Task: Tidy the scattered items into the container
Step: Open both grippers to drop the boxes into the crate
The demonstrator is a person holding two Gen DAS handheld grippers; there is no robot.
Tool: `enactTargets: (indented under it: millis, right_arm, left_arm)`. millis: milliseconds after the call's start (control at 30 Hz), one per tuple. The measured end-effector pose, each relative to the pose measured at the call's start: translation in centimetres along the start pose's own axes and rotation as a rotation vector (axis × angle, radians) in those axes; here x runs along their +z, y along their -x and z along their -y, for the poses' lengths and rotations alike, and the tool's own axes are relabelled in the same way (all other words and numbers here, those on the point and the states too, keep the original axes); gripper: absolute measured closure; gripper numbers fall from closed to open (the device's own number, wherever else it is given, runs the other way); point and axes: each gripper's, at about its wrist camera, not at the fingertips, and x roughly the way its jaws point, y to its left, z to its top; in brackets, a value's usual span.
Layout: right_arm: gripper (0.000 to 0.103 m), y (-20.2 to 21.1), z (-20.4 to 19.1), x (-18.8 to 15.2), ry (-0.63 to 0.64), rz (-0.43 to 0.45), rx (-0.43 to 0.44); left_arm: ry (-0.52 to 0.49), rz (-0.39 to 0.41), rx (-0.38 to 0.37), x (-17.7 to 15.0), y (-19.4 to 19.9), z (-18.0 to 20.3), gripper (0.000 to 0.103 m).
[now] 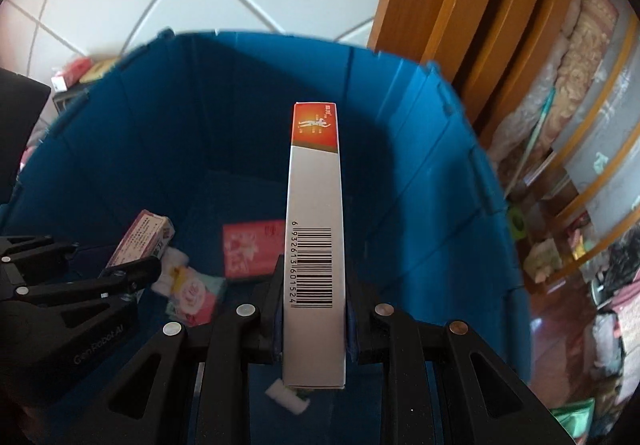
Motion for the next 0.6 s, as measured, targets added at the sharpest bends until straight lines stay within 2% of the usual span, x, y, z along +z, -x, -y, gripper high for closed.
enactTargets:
  millis: [133,233,333,400,500,567,600]
  right_arm:
    - [0.08,-5.2,-0.2,-1.2,-0.003,-0.138,0.039]
    - [0.08,-8.7,-0.3,-2.5,0.011,-0.239,0.013]
    - [0.08,-11.1,-0.8,-4.0,0.045,-0.331,0.008]
    - [0.08,-12.3,-0.8,-4.7,0.042,-0.379,0.024]
    - [0.08,-13.2,-0.3,-5.4,0.05,-0.41,0.019]
    - [0.08,-13.5,-0.4,-5.2,0.051,-0.417,0.017]
    - [0.08,-13.6,-0.3,-5.0,0.052,-0.417,0.015]
  left_arm:
    - [-0.039,-0.076,0.047,-1.2,-3.9,0.6,0.075]
    - [-0.055,-0.137,0.083,-2.4,-6.1,0.6,0.075]
    - [-0.102,-0.159,0.129,-2.8,-7.3,1.1,0.075]
    - [-0.115,-0.185,0.147,-2.5,-8.1,1.2,0.075]
    - [-0.122,-0.218,0.136,-2.7,-8.7,1.2,0.075]
    - [-0.136,-0.227,0.126,-2.8,-9.1,1.4,0.07]
    - [-0.141,-0.227,0.122,-2.8,-9.1,1.6,0.06]
